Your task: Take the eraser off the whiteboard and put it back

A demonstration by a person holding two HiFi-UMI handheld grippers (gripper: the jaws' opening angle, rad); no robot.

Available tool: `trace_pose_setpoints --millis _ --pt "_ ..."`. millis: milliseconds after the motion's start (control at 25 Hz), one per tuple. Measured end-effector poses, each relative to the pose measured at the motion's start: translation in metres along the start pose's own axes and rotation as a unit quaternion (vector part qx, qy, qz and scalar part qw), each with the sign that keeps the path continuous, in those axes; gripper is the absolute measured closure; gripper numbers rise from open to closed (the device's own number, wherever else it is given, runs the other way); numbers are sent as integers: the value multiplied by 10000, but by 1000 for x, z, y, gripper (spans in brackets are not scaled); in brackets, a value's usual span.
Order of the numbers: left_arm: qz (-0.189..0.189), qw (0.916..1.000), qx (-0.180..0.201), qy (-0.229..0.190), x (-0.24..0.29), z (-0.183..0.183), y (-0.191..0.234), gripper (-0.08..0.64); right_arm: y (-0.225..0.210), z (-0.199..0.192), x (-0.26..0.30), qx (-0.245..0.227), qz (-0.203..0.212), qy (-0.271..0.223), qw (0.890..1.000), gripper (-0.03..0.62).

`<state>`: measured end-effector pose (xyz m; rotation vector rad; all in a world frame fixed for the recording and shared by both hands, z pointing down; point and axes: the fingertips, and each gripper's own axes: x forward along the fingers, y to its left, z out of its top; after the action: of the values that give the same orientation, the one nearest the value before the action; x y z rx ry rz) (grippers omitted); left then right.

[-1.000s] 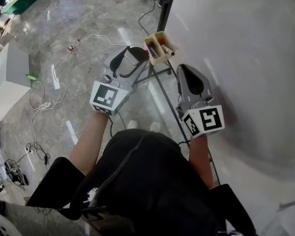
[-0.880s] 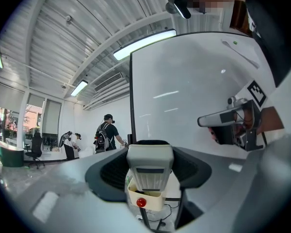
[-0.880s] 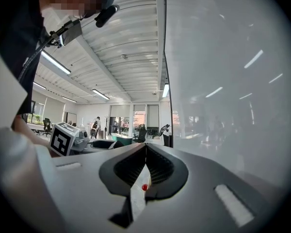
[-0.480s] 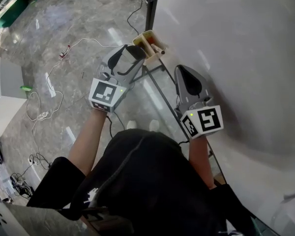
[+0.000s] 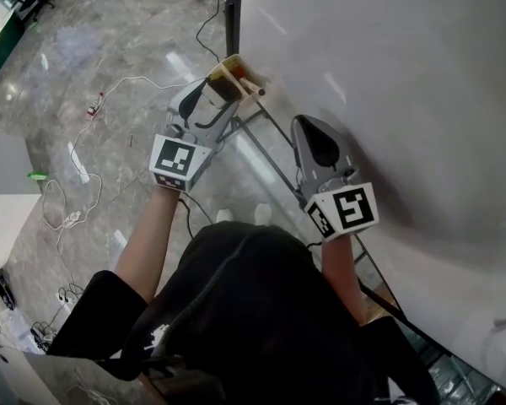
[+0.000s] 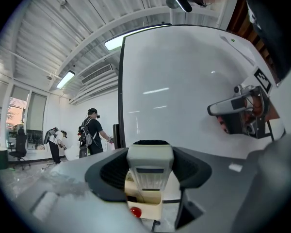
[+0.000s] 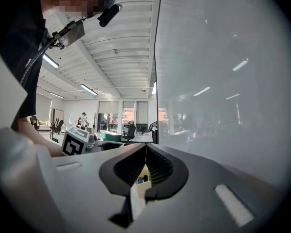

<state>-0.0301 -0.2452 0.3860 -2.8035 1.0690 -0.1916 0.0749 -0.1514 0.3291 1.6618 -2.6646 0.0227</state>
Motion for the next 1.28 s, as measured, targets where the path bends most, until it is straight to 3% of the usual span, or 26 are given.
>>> trace_pose_setpoints --millis 920,1280 --pt "-477 9970 150 596 41 -60 2 282 -14 -14 4 55 -439 213 9988 583" --pt "-556 9944 214 870 53 -80 0 282 -12 -19 5 103 -429 300 9986 583"
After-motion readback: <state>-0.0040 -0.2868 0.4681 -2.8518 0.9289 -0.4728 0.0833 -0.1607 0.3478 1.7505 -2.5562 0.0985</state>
